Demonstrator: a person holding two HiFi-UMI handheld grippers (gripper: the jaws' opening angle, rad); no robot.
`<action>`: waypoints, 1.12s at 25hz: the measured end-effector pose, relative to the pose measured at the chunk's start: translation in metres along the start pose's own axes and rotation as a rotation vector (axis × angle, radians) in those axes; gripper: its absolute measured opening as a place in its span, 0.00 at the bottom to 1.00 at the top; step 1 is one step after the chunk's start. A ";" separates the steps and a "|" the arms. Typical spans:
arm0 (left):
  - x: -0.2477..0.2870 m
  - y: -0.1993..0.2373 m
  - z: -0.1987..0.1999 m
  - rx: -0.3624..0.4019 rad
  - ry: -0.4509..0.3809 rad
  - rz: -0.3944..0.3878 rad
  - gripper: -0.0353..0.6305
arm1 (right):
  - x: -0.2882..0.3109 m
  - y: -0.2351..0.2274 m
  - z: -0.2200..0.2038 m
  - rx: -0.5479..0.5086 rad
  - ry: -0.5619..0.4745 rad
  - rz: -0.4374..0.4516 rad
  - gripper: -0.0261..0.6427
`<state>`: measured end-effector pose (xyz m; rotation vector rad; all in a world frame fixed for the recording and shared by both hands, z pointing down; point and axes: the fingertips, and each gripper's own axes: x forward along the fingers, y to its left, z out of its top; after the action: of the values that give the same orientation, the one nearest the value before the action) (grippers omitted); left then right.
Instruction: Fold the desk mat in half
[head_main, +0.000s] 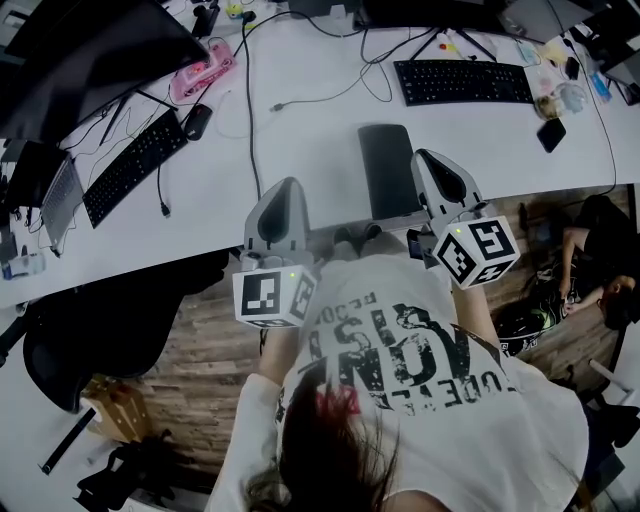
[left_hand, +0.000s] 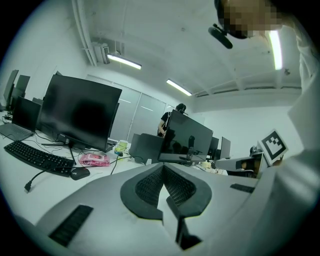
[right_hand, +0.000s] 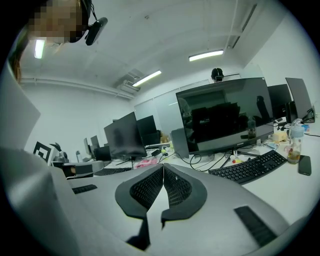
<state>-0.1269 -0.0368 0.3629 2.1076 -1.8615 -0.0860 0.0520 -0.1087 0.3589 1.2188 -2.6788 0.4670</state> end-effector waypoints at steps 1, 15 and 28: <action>0.001 0.000 0.000 0.000 0.000 -0.001 0.06 | 0.000 0.000 0.000 0.000 0.000 0.000 0.04; 0.010 -0.003 0.000 -0.008 0.005 -0.022 0.06 | 0.004 0.000 -0.001 0.006 0.002 -0.009 0.04; 0.014 -0.002 -0.001 -0.016 0.009 -0.043 0.06 | 0.007 0.003 -0.003 0.004 0.008 -0.015 0.04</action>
<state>-0.1225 -0.0502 0.3652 2.1346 -1.8044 -0.1014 0.0456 -0.1108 0.3634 1.2344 -2.6610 0.4743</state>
